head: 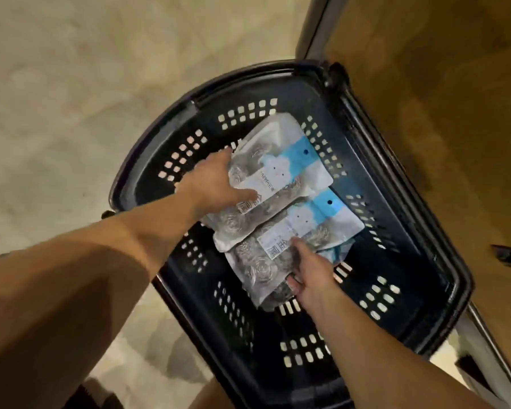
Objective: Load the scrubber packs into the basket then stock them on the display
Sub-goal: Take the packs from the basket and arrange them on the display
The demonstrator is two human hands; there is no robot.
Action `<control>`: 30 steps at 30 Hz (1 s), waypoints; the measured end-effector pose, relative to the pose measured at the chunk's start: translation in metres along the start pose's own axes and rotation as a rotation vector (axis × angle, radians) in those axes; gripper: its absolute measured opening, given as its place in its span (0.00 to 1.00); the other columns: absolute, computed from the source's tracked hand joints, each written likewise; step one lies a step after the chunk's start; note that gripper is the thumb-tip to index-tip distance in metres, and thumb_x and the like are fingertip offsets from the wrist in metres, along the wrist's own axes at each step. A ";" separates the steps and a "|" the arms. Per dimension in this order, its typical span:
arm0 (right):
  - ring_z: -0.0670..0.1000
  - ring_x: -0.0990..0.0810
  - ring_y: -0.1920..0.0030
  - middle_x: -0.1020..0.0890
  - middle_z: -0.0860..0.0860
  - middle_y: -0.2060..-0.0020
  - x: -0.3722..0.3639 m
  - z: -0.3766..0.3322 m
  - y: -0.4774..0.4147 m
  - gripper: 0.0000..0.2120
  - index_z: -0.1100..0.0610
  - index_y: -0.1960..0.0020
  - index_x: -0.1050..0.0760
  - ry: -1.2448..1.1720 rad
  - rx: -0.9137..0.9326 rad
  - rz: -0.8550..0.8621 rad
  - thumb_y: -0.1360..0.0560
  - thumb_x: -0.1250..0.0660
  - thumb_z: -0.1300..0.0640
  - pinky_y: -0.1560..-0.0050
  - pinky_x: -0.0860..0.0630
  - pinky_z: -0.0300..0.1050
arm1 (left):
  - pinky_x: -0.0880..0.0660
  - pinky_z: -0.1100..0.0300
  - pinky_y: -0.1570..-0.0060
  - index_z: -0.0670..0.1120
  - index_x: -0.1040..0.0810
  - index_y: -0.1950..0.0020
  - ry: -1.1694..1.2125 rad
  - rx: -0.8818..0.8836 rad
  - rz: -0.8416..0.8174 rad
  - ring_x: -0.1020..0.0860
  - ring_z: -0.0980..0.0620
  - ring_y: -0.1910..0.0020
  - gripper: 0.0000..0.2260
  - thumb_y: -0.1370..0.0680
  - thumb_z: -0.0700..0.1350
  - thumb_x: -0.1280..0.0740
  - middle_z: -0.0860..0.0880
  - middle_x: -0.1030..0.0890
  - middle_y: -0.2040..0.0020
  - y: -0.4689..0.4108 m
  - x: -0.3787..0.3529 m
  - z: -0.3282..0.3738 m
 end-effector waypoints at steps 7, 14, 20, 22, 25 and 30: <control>0.58 0.16 0.46 0.16 0.54 0.43 0.000 -0.011 -0.002 0.35 0.56 0.35 0.26 -0.004 0.163 0.167 0.38 0.18 0.49 0.39 0.20 0.59 | 0.24 0.42 0.43 0.46 0.31 0.34 -0.125 0.047 0.110 0.29 0.43 0.38 0.41 0.40 0.61 0.19 0.45 0.31 0.36 -0.006 -0.004 0.008; 0.53 0.15 0.51 0.14 0.52 0.47 0.006 -0.031 0.045 0.26 0.53 0.36 0.25 0.060 0.239 0.124 0.31 0.21 0.54 0.49 0.16 0.48 | 0.26 0.53 0.52 0.46 0.34 0.32 0.103 0.095 0.005 0.27 0.50 0.51 0.37 0.34 0.55 0.20 0.52 0.26 0.49 0.026 0.003 0.009; 0.45 0.16 0.55 0.14 0.49 0.51 0.025 -0.061 0.146 0.15 0.54 0.44 0.22 0.148 0.366 0.019 0.28 0.23 0.57 0.57 0.22 0.38 | 0.27 0.62 0.61 0.46 0.28 0.39 0.504 0.111 0.007 0.20 0.49 0.47 0.33 0.38 0.45 0.16 0.54 0.20 0.50 0.093 0.053 0.019; 0.47 0.16 0.52 0.14 0.47 0.51 0.031 -0.073 0.184 0.17 0.53 0.43 0.22 0.180 0.424 -0.022 0.29 0.22 0.55 0.53 0.22 0.40 | 0.29 0.63 0.61 0.48 0.30 0.34 0.586 0.107 0.026 0.21 0.53 0.48 0.36 0.37 0.45 0.17 0.56 0.22 0.48 0.124 0.079 0.030; 0.51 0.21 0.38 0.20 0.46 0.39 0.044 -0.094 0.251 0.32 0.52 0.31 0.28 0.240 0.485 -0.080 0.31 0.22 0.47 0.35 0.24 0.52 | 0.25 0.61 0.57 0.47 0.30 0.32 0.703 0.057 0.094 0.20 0.54 0.48 0.40 0.39 0.50 0.16 0.53 0.21 0.42 0.179 0.128 0.058; 0.50 0.21 0.37 0.21 0.45 0.35 0.091 -0.145 0.385 0.39 0.52 0.25 0.33 0.234 0.657 -0.224 0.32 0.22 0.47 0.34 0.25 0.54 | 0.21 0.53 0.52 0.47 0.27 0.37 0.834 -0.030 0.222 0.18 0.50 0.54 0.26 0.31 0.44 0.21 0.49 0.17 0.44 0.298 0.215 0.131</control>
Point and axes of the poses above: each hand's wrist, its own y-axis away from the middle knuckle, its own x-axis out of the back of the hand, z = x × y, the point moved 8 cm from there along -y, towards the middle knuckle
